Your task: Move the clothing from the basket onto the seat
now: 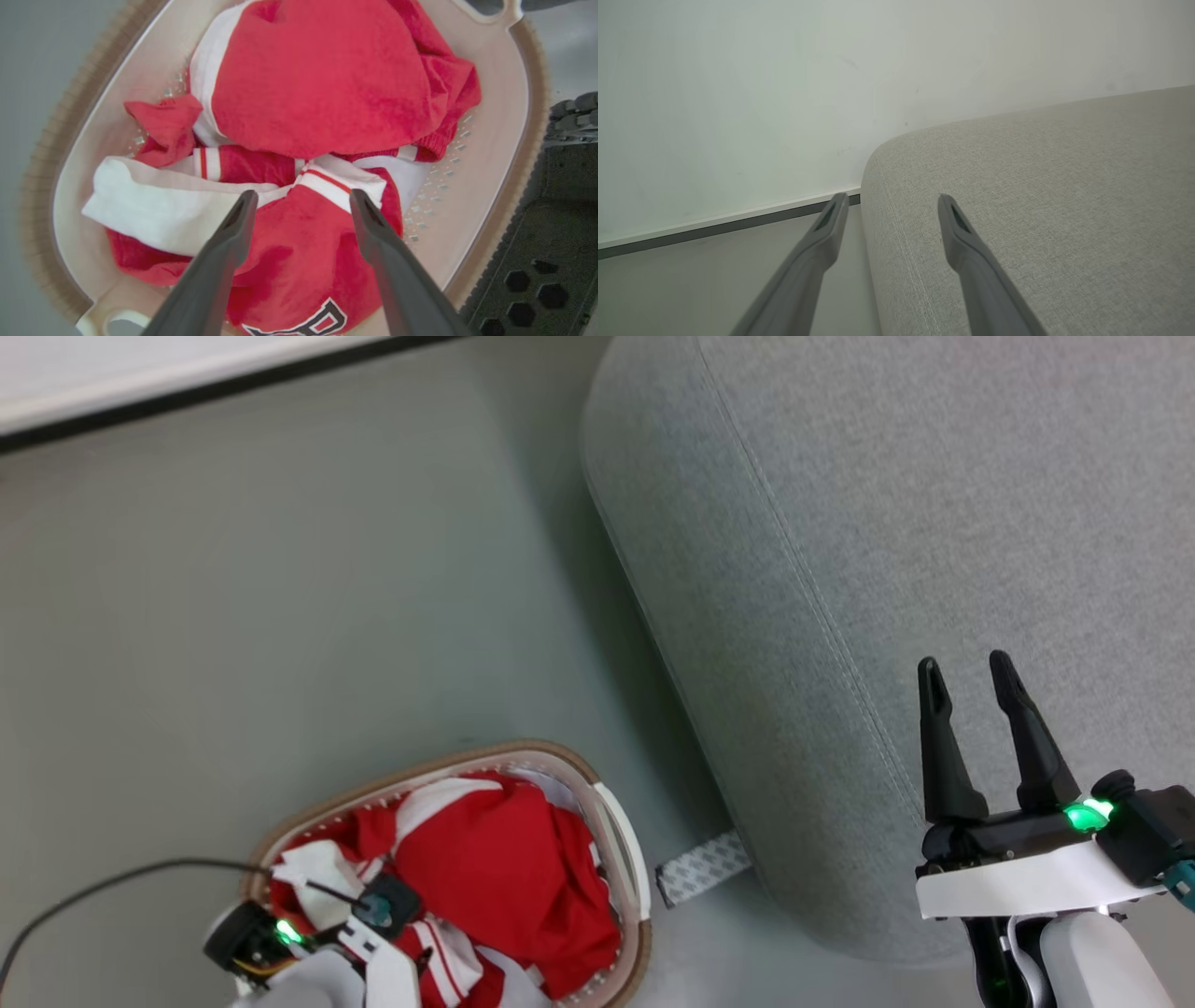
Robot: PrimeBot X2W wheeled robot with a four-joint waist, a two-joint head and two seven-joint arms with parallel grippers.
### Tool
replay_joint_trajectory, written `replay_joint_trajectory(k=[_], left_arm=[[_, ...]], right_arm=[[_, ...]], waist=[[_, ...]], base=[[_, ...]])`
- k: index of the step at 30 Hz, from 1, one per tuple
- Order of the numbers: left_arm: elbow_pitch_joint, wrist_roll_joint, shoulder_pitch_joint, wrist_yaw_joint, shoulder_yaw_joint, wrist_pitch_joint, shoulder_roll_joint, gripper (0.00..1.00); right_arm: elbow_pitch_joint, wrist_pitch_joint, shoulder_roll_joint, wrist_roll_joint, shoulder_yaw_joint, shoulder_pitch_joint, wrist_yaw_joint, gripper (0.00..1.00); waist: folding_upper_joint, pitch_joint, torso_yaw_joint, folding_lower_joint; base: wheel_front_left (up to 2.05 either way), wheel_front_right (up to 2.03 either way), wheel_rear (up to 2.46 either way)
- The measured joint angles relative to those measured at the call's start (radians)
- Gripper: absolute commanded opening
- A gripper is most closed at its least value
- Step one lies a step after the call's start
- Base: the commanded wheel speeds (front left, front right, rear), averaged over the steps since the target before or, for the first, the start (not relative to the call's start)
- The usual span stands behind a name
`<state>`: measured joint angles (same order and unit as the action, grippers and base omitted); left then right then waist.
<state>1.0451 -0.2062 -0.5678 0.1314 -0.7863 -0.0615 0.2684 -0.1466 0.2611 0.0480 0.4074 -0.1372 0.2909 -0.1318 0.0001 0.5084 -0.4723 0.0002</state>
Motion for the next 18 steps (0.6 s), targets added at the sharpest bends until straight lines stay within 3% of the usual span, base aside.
replay_joint_trajectory(k=[10,17,18], left_arm=[[0.083,0.006,-0.107,0.000,-0.228,0.060,0.066,1.00],[0.118,-0.006,-0.144,0.000,-0.362,0.088,0.079,1.00],[0.121,-0.011,-0.150,0.000,-0.373,0.088,0.079,0.96]], right_arm=[[0.023,0.000,0.000,0.054,-0.038,0.015,0.000,1.00],[0.031,0.000,0.000,0.080,-0.056,0.020,0.000,1.00],[0.033,0.000,0.000,0.081,-0.056,0.022,0.000,1.00]], waist=[[0.0000,0.113,-0.054,0.0000],[0.0000,0.169,-0.082,0.0000],[0.0000,0.176,-0.083,0.0000]], base=[[0.00,0.00,0.00],[0.00,0.00,0.00],[0.00,0.00,0.00]])
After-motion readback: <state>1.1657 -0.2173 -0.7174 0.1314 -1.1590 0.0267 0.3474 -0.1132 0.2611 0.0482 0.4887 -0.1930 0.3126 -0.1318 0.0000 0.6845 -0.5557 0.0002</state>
